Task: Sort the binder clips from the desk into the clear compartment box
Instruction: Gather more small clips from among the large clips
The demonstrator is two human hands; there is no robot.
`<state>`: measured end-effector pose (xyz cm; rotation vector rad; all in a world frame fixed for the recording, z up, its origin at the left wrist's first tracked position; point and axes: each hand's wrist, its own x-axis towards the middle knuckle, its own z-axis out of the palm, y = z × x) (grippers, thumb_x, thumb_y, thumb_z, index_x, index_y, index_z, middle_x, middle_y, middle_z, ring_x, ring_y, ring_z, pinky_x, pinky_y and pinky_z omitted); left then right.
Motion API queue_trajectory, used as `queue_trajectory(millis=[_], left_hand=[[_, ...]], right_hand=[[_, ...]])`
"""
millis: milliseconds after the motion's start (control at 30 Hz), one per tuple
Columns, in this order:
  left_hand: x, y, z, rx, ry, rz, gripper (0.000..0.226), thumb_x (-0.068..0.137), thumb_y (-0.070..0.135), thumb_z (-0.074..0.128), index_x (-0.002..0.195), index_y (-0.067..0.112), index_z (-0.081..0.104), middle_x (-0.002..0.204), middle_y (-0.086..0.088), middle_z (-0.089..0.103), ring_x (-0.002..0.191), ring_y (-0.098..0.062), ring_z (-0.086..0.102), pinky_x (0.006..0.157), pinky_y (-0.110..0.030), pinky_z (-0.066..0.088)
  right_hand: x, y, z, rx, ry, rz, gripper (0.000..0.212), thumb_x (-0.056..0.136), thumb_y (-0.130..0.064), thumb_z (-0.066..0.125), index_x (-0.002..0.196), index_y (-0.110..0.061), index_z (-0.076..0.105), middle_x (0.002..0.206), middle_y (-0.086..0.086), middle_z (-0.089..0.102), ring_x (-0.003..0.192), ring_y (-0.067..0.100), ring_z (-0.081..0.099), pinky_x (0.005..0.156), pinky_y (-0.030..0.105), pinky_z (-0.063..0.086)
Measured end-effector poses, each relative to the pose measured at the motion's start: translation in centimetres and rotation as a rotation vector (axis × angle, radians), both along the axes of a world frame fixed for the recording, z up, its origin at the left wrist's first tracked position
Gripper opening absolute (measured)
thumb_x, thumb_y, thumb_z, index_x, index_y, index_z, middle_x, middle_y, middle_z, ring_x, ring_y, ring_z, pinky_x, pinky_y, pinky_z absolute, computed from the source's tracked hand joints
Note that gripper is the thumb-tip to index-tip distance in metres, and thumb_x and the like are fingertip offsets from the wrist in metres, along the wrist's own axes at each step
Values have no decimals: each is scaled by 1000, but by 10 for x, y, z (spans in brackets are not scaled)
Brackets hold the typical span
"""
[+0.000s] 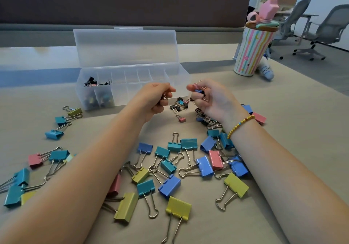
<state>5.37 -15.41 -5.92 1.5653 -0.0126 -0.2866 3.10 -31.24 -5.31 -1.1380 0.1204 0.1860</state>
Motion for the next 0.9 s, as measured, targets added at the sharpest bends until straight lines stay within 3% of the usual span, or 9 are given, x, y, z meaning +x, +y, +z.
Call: queue_trajectory(millis=[67,133,233,300,400,533,700,767,900], left_hand=[[0,0,-1,73,-19,-22,29,97,23,43,70,14,52,64,1,42,36,-3,31,34,-11,18],[-2,-2,-2,354,-135,-75,30,97,31,44,73,15,53,66,2,43,46,-7,35,40,-15,27],[-1,-4,-10,835,-440,-136,22,96,31,47,98,14,60,90,0,59,76,-13,49,67,-24,41],[-1,-3,-14,1025,-545,-160,24,95,26,47,115,17,57,111,-4,61,92,-16,52,80,-27,42],[-1,1,-17,1228,-601,-193,34,95,22,45,128,26,50,123,-3,58,110,-22,53,88,-33,43],[2,5,-18,1327,-628,-239,36,94,22,44,128,31,50,120,-3,60,110,-24,53,85,-33,44],[1,9,-15,1277,-586,-385,35,95,29,44,129,24,41,103,-6,58,88,-20,47,75,-29,38],[0,9,-15,1263,-586,-420,35,95,32,44,128,23,39,96,-5,56,83,-19,46,73,-29,37],[-3,7,-13,1315,-627,-444,34,96,36,44,125,19,40,105,-7,59,82,-18,46,72,-28,39]], right_hand=[[0,-2,0,81,6,-24,13,96,-13,41,90,-4,48,77,5,47,51,5,33,36,11,20],[2,-2,-1,102,11,-32,19,98,-23,44,86,-9,45,73,2,45,50,5,32,35,10,20],[4,0,-2,58,9,-22,26,99,-24,43,75,-13,42,67,-2,44,45,4,30,33,10,20],[4,2,-3,39,9,-28,21,98,-18,41,79,-12,46,68,-1,45,42,3,30,32,10,19],[4,2,-2,4,20,-37,14,98,-12,39,88,-9,49,72,2,50,43,3,32,31,11,21],[2,-1,-1,145,33,-22,9,93,-14,35,89,-11,42,79,6,47,49,7,29,31,12,20],[5,-5,-2,182,41,-77,33,97,-34,43,71,-14,38,68,4,51,44,6,28,32,12,18],[7,-4,-3,98,45,-70,29,98,-28,44,73,-15,38,63,0,46,43,4,29,31,11,18],[6,1,-4,-187,5,9,19,99,-13,42,81,-12,44,55,-3,43,39,2,30,31,10,20]])
